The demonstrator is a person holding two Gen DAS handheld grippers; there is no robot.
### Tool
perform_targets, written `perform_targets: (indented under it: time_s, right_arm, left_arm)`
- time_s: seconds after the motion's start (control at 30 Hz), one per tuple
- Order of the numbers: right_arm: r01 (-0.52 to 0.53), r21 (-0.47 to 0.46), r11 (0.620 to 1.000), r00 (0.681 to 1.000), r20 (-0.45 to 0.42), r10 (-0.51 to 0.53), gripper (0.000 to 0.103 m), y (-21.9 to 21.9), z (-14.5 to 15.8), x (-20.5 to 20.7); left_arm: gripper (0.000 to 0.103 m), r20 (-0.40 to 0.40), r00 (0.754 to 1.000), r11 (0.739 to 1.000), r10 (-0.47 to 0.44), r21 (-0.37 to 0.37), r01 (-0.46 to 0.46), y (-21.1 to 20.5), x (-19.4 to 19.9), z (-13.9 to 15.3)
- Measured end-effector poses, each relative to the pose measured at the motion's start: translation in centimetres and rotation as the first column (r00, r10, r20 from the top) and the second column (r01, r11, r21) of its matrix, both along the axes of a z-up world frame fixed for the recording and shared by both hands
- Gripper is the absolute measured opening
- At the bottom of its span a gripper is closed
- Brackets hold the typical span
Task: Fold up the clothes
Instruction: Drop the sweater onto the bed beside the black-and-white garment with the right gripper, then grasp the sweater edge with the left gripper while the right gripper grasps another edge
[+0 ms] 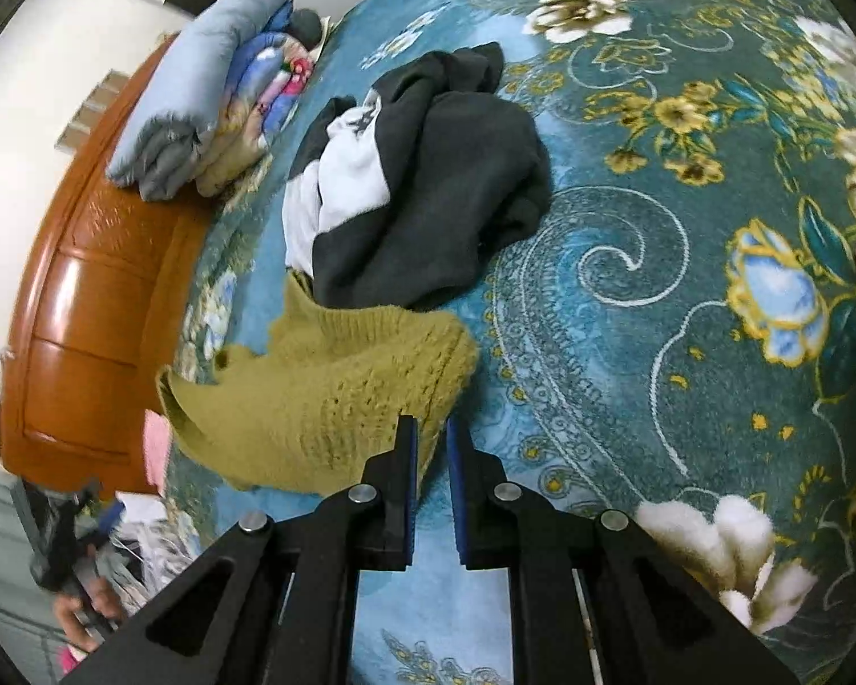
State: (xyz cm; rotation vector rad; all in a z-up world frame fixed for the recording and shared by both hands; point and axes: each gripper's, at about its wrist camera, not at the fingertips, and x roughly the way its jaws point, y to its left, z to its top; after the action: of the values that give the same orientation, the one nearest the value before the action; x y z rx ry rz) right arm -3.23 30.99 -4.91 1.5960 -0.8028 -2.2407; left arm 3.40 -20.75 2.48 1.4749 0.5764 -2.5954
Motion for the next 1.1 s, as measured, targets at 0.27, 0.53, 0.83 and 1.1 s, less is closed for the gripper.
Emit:
perform_targets:
  time_s: [0.27,0.53,0.83,1.1]
  right_arm:
    - [-0.036,0.034,0.999,0.999,0.041,0.035,0.011,-1.0,0.1,0.1]
    - [-0.010,0.120,0.993,0.997,0.076,0.001,0.011,0.3,1.3,1.8]
    - [-0.009,0.111,0.994,0.998,0.068,0.001,0.011,-0.6,2.1,3.0]
    - [-0.069,0.043,0.997,0.997,0.047,0.067,0.011,-3.3,1.5,4.6]
  left_arm:
    - [0.098,0.082,0.989,0.984,-0.122,-0.121,0.131,-2.0,-7.4,-3.6]
    - [0.055,0.097,0.976,0.981,-0.195,0.034,0.193,-3.4,-11.3,-7.4]
    - [0.012,-0.015,0.959,0.958,-0.282,0.052,0.282,-0.5,-6.6,-4.3]
    - [0.011,-0.136,0.914,0.919,-0.382,0.047,0.391,3.9,1.3,0.8]
